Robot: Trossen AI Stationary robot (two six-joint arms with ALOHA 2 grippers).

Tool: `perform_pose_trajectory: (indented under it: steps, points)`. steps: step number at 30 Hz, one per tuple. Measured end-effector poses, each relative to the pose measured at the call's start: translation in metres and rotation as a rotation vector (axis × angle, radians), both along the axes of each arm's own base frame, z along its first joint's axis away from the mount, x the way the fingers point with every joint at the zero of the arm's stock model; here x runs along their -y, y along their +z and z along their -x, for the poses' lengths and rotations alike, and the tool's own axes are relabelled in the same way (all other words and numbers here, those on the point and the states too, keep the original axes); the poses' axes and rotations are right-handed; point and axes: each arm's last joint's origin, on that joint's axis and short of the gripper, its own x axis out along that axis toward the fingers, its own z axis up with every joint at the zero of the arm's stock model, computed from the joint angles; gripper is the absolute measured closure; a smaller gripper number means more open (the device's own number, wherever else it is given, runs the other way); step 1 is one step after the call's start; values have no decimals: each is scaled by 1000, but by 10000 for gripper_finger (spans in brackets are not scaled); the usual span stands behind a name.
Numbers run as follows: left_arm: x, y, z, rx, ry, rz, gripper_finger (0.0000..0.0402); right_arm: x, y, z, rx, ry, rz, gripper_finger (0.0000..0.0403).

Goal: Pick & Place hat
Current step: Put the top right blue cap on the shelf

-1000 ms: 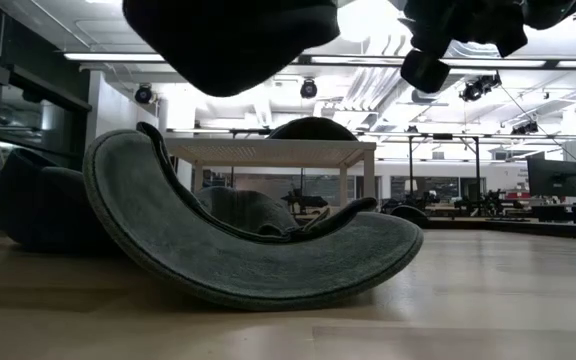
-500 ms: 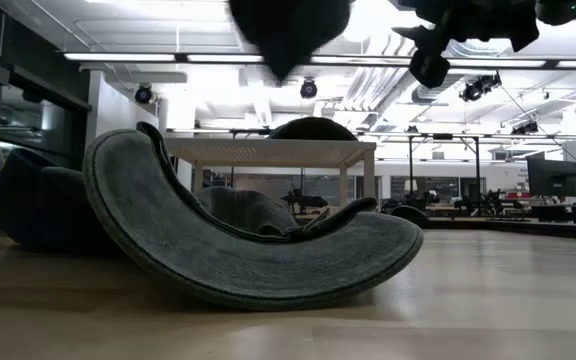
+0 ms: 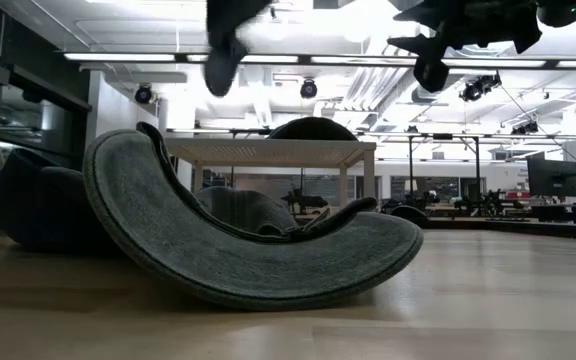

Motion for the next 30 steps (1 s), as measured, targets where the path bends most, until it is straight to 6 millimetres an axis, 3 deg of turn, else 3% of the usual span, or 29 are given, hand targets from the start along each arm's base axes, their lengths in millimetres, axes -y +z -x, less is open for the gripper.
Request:
perform_pose_trajectory:
  steps: [9, 16, 30]
  points:
    - [-36, -25, -22, -65, 176, 181, 364, -1, 3, 5, 13, -2, 56, 265]
    - [-49, -36, -29, -118, 216, 238, 364, -4, 7, 14, 24, -12, 87, 265]
    - [-45, 3, 1, -47, 307, 235, 364, -7, 7, 21, 6, -13, 117, 265]
